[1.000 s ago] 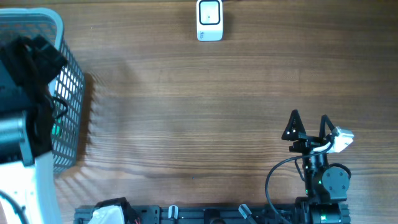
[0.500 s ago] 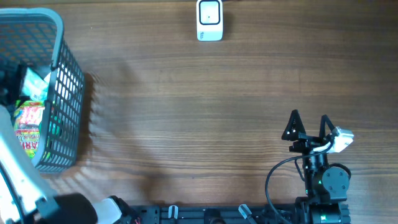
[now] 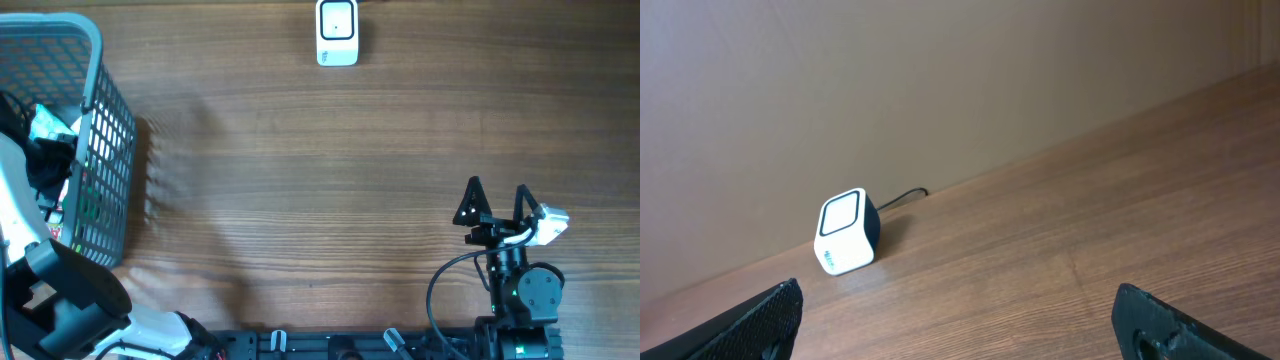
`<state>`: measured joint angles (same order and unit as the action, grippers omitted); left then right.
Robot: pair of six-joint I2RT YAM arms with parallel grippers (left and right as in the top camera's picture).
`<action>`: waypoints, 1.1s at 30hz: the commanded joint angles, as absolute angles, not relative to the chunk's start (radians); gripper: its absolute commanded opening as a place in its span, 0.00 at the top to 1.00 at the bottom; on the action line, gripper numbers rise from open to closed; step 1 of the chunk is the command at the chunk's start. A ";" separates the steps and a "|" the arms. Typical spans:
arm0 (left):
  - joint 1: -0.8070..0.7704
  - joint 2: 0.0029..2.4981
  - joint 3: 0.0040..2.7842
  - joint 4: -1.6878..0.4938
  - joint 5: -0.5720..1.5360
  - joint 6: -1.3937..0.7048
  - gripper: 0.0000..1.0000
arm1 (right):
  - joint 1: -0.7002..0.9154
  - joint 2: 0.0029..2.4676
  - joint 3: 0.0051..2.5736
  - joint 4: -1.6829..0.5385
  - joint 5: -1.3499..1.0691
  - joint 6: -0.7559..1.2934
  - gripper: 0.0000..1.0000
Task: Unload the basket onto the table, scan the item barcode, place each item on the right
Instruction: 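Reach into the basket and grasp the green-lidded jar with left gripper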
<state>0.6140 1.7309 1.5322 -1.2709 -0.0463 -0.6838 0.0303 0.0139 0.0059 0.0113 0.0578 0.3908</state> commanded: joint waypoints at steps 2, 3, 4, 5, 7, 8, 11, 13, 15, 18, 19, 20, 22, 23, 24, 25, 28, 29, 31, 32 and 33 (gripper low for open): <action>0.621 1.736 1.453 -1.243 -0.054 -0.697 0.00 | 0.036 0.014 0.005 0.014 0.075 0.377 0.00; 0.621 1.736 1.433 -1.218 -0.054 -0.697 0.00 | 0.036 0.014 0.005 0.014 0.075 0.377 0.00; 0.621 1.736 1.416 -1.192 -0.054 -0.697 0.00 | 0.036 0.014 0.005 0.014 0.075 0.377 0.00; 0.621 1.736 1.391 -1.151 -0.058 -0.697 0.00 | 0.036 0.014 0.005 0.014 0.075 0.377 0.00; 0.621 1.736 1.363 -1.101 -0.070 -0.696 0.00 | 0.036 0.014 0.005 0.014 0.075 0.377 0.00; 0.621 1.736 1.354 -1.085 -0.077 -0.696 0.00 | 0.036 0.014 0.005 0.014 0.075 0.377 0.00; 0.621 1.738 1.345 -1.063 -0.098 -0.697 0.00 | 0.036 0.014 0.005 0.014 0.075 0.377 0.00; 0.621 1.742 1.345 -1.055 -0.102 -0.696 0.00 | 0.036 0.014 0.005 0.014 0.075 0.377 0.00; 0.621 1.751 1.344 -1.054 -0.102 -0.696 0.00 | 0.036 0.014 0.005 0.014 0.075 0.377 0.00; 0.621 1.782 1.344 -1.046 -0.102 -0.696 0.00 | 0.036 0.014 0.005 0.014 0.075 0.377 0.00; 0.621 1.798 1.344 -1.042 -0.102 -0.696 0.00 | 0.036 0.014 0.005 0.014 0.075 0.377 0.00; 0.621 1.816 1.344 -1.041 -0.102 -0.696 0.00 | 0.036 0.014 0.005 0.014 0.075 0.377 0.00; 0.621 1.845 1.344 -1.045 -0.102 -0.696 0.00 | 0.036 0.014 0.005 0.014 0.075 0.377 0.00; 0.621 1.850 1.344 -1.048 -0.102 -0.696 0.01 | 0.036 0.014 0.005 0.014 0.075 0.377 0.00; 0.621 1.852 1.344 -1.048 -0.102 -0.696 0.02 | 0.036 0.014 0.005 0.014 0.075 0.377 0.00; 0.621 1.852 1.344 -1.050 -0.102 -0.696 0.03 | 0.036 0.014 0.005 0.014 0.075 0.377 0.00; 0.621 1.852 1.344 -1.058 -0.102 -0.688 0.25 | 0.036 0.014 0.005 0.014 0.075 0.377 0.00; 0.621 1.852 1.345 -1.059 -0.102 -0.688 0.34 | 0.036 0.014 0.005 0.014 0.075 0.377 0.00; 0.621 1.851 1.345 -1.059 -0.102 -0.688 0.48 | 0.036 0.014 0.005 0.014 0.075 0.377 0.00; 0.621 1.849 1.348 -1.064 -0.102 -0.687 0.49 | 0.036 0.014 0.005 0.014 0.075 0.377 0.00; 0.621 1.843 1.353 -1.070 -0.102 -0.685 0.50 | 0.036 0.014 0.005 0.014 0.075 0.377 0.00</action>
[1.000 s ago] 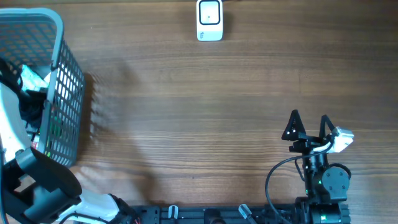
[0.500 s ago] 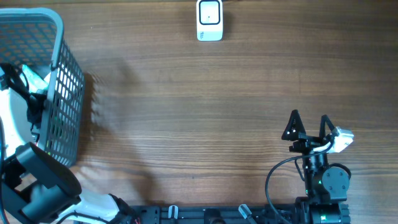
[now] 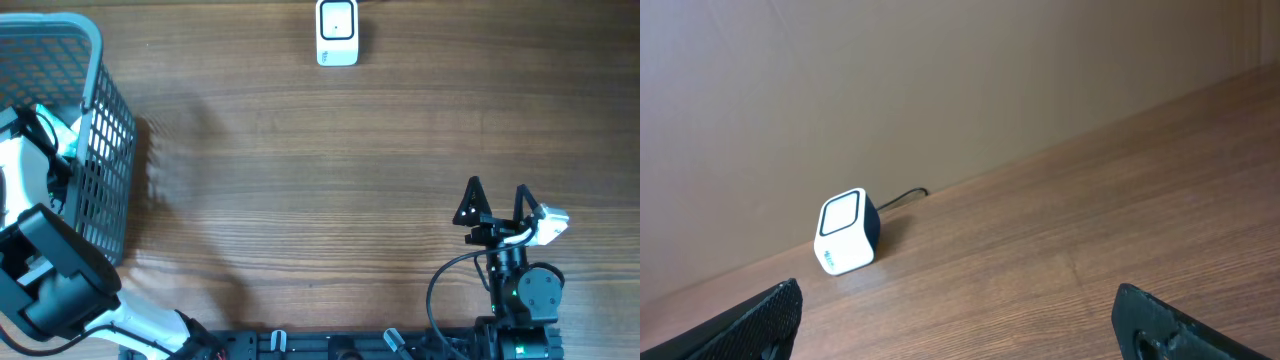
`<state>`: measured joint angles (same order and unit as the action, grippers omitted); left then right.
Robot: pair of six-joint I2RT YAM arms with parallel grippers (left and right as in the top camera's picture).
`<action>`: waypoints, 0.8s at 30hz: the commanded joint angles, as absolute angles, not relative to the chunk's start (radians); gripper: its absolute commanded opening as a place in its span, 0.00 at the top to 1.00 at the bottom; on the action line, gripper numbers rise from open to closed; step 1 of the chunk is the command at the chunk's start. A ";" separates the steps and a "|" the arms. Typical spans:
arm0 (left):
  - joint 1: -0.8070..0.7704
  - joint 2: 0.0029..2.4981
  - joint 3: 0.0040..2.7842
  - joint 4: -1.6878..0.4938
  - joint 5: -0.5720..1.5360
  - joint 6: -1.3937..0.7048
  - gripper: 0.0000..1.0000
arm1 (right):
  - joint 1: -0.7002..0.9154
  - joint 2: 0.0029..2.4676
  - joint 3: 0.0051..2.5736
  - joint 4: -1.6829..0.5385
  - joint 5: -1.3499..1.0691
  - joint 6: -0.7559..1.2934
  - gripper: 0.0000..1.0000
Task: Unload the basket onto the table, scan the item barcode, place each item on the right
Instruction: 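Reach into the basket and grasp the green-lidded jar with left gripper, then carry the jar out and set it upright on the table center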
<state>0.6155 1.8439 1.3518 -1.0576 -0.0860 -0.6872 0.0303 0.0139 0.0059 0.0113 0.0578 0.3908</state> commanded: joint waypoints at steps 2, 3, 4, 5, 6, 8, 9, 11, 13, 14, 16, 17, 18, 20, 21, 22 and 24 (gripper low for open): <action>0.621 1.819 1.396 -1.108 -0.102 -0.685 0.50 | 0.036 0.014 0.005 0.014 0.075 0.377 0.00; 0.621 1.805 1.429 -1.129 -0.102 -0.685 0.49 | 0.036 0.014 0.005 0.014 0.075 0.377 0.00; 0.621 1.789 1.470 -1.155 -0.102 -0.685 0.48 | 0.036 0.014 0.005 0.014 0.075 0.377 0.00; 0.621 1.770 1.525 -1.185 -0.102 -0.685 0.48 | 0.036 0.014 0.005 0.014 0.075 0.377 0.00; 0.621 1.750 1.591 -1.223 -0.101 -0.685 0.47 | 0.036 0.014 0.005 0.014 0.075 0.377 0.00; 0.621 1.700 1.778 -1.320 -0.091 -0.685 0.46 | 0.036 0.014 0.005 0.014 0.075 0.377 0.00; 0.621 1.678 1.858 -1.357 -0.084 -0.685 0.46 | 0.036 0.014 0.005 0.014 0.075 0.377 0.00; 0.620 1.626 2.011 -1.415 -0.038 -0.685 0.46 | 0.036 0.014 0.005 0.014 0.075 0.377 0.00; 0.610 1.555 2.122 -1.430 0.071 -0.685 0.45 | 0.036 0.014 0.005 0.014 0.075 0.377 0.00; 0.599 1.518 2.144 -1.420 0.128 -0.685 0.45 | 0.036 0.014 0.005 0.014 0.075 0.377 0.00; 0.559 1.452 2.148 -1.383 0.224 -0.686 0.44 | 0.036 0.014 0.005 0.014 0.075 0.377 0.00; 0.522 1.423 2.148 -1.363 0.259 -0.686 0.44 | 0.036 0.014 0.005 0.014 0.075 0.377 0.00; 0.458 1.394 2.148 -1.341 0.270 -0.686 0.44 | 0.036 0.014 0.005 0.014 0.075 0.377 0.00; 0.355 1.378 2.148 -1.323 0.268 -0.686 0.44 | 0.036 0.014 0.005 0.014 0.075 0.377 0.00; 0.265 1.379 2.148 -1.320 0.266 -0.686 0.44 | 0.036 0.014 0.005 0.014 0.075 0.377 0.00; 0.197 1.390 2.147 -1.323 0.249 -0.685 0.44 | 0.036 0.014 0.005 0.014 0.075 0.377 0.00; 0.075 1.422 2.147 -1.355 0.183 -0.685 0.44 | 0.036 0.014 0.005 0.014 0.075 0.377 0.00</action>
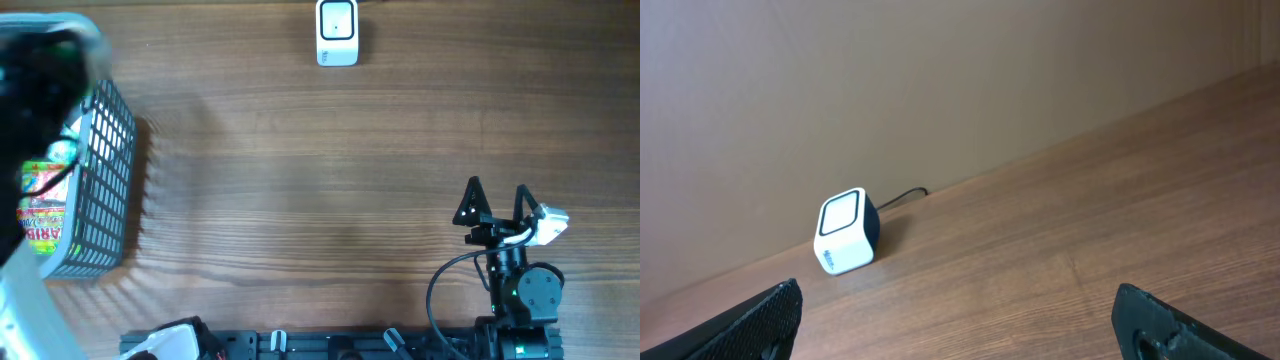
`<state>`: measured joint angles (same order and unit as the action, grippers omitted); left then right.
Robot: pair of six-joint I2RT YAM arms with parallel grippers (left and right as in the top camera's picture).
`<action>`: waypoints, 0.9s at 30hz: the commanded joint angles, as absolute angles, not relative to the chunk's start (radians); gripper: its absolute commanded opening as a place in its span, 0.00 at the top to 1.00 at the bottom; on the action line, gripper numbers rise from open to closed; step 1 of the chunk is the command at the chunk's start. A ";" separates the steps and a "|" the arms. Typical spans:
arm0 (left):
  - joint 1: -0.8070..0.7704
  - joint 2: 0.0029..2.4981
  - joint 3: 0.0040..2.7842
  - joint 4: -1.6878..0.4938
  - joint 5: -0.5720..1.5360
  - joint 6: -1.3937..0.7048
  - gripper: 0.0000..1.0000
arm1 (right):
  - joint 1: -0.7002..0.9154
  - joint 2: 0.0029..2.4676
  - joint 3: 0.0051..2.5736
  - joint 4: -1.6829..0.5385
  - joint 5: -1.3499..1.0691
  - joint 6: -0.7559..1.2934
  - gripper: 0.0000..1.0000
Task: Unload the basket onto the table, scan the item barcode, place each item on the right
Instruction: 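Carry the jar out and set it upright on the table center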
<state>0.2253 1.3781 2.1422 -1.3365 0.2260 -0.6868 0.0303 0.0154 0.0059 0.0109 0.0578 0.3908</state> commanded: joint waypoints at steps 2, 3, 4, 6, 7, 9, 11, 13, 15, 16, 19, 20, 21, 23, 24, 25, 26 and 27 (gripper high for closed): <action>-0.025 1.463 2.145 -1.401 0.123 -0.685 0.44 | 0.036 0.014 0.005 0.014 0.075 0.377 0.00; -0.076 1.492 2.145 -1.429 0.085 -0.685 0.44 | 0.036 0.014 0.005 0.014 0.075 0.377 0.00; -0.137 1.532 2.145 -1.463 0.033 -0.685 0.44 | 0.036 0.014 0.005 0.014 0.075 0.377 0.00; -0.228 1.618 2.145 -1.516 -0.038 -0.686 0.44 | 0.036 0.014 0.005 0.014 0.075 0.377 0.00; -0.251 1.649 2.145 -1.526 -0.051 -0.685 0.44 | 0.036 0.014 0.005 0.014 0.075 0.377 0.01; -0.304 1.730 2.145 -1.535 -0.070 -0.686 0.45 | 0.036 0.014 0.005 0.014 0.075 0.377 0.00; -0.337 1.811 2.145 -1.530 -0.074 -0.686 0.45 | 0.036 0.014 0.005 0.014 0.075 0.377 0.00; -0.349 1.870 2.145 -1.528 -0.089 -0.686 0.45 | 0.036 0.014 0.005 0.014 0.075 0.377 0.00; -0.352 1.917 2.145 -1.525 -0.104 -0.686 0.45 | 0.036 0.014 0.005 0.014 0.075 0.377 0.00; -0.351 1.948 2.144 -1.518 -0.111 -0.686 0.45 | 0.036 0.014 0.005 0.014 0.075 0.377 0.00; -0.348 2.002 2.144 -1.480 -0.111 -0.686 0.44 | 0.036 0.014 0.005 0.014 0.075 0.377 0.00; -0.348 2.014 2.144 -1.471 -0.111 -0.686 0.44 | 0.036 0.014 0.005 0.014 0.075 0.377 0.00; -0.348 2.025 2.144 -1.470 -0.111 -0.686 0.45 | 0.036 0.014 0.005 0.014 0.075 0.377 0.00; -0.348 2.037 2.144 -1.470 -0.128 -0.686 0.44 | 0.036 0.014 0.005 0.014 0.075 0.377 0.00; -0.348 2.043 2.144 -1.470 -0.161 -0.690 0.44 | 0.036 0.014 0.005 0.014 0.075 0.377 0.00; -0.348 2.046 2.143 -1.468 -0.179 -0.690 0.44 | 0.036 0.014 0.005 0.014 0.075 0.377 0.00; -0.347 2.048 2.141 -1.462 -0.193 -0.690 0.44 | 0.036 0.014 0.005 0.014 0.075 0.377 0.00; -0.344 2.048 2.134 -1.452 -0.193 -0.690 0.44 | 0.036 0.014 0.005 0.014 0.075 0.377 0.00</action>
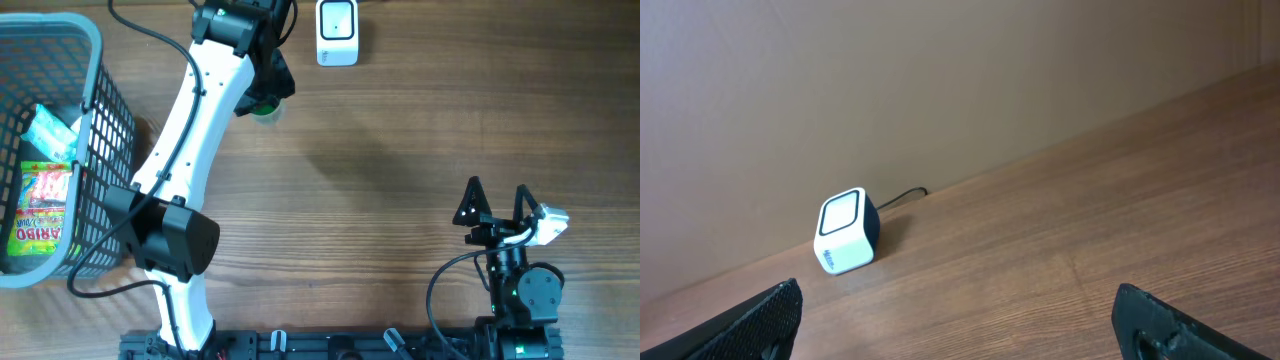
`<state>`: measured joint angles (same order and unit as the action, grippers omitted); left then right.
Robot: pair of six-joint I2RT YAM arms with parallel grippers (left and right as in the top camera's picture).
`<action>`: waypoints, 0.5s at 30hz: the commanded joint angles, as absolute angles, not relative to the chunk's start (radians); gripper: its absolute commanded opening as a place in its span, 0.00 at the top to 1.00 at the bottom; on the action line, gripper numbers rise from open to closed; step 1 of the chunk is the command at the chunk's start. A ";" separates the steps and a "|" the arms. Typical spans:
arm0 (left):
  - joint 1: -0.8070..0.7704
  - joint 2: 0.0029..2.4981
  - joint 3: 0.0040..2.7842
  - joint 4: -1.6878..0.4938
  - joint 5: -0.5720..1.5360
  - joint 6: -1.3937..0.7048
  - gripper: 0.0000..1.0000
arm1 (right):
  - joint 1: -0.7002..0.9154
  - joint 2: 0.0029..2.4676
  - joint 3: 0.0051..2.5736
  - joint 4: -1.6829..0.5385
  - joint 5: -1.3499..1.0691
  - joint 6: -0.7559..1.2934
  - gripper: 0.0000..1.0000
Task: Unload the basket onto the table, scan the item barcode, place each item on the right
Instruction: 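Carry the jar out and set it upright on the table center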
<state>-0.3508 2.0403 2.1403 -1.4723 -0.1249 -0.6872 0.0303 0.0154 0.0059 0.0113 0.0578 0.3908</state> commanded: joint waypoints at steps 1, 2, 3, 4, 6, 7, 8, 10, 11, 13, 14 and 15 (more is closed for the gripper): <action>-0.339 2.048 2.123 -1.435 -0.193 -0.689 0.44 | 0.036 0.014 0.005 0.014 0.075 0.377 0.00; -0.332 2.048 2.106 -1.415 -0.192 -0.690 0.44 | 0.036 0.014 0.005 0.014 0.075 0.377 0.00; -0.324 2.048 2.092 -1.401 -0.192 -0.690 0.43 | 0.036 0.014 0.005 0.014 0.075 0.377 0.00; -0.316 2.048 2.075 -1.386 -0.192 -0.690 0.43 | 0.036 0.014 0.005 0.014 0.075 0.377 0.00; -0.304 2.048 2.025 -1.343 -0.191 -0.690 0.44 | 0.036 0.014 0.005 0.014 0.075 0.377 0.00; -0.299 2.048 1.985 -1.309 -0.189 -0.690 0.43 | 0.036 0.014 0.005 0.014 0.075 0.377 0.00; -0.298 2.048 1.953 -1.279 -0.182 -0.690 0.43 | 0.036 0.014 0.005 0.014 0.075 0.377 0.00; -0.298 2.048 1.898 -1.229 -0.176 -0.690 0.42 | 0.036 0.014 0.005 0.014 0.075 0.377 0.00; -0.298 2.048 1.859 -1.192 -0.156 -0.690 0.42 | 0.036 0.014 0.005 0.014 0.075 0.377 0.00; -0.299 2.048 1.788 -1.136 -0.070 -0.690 0.42 | 0.036 0.014 0.005 0.014 0.075 0.377 0.00; -0.306 2.048 1.728 -1.105 -0.015 -0.690 0.43 | 0.036 0.014 0.005 0.014 0.075 0.377 0.00; -0.312 2.048 1.694 -1.093 -0.002 -0.698 0.43 | 0.036 0.014 0.005 0.014 0.075 0.377 0.00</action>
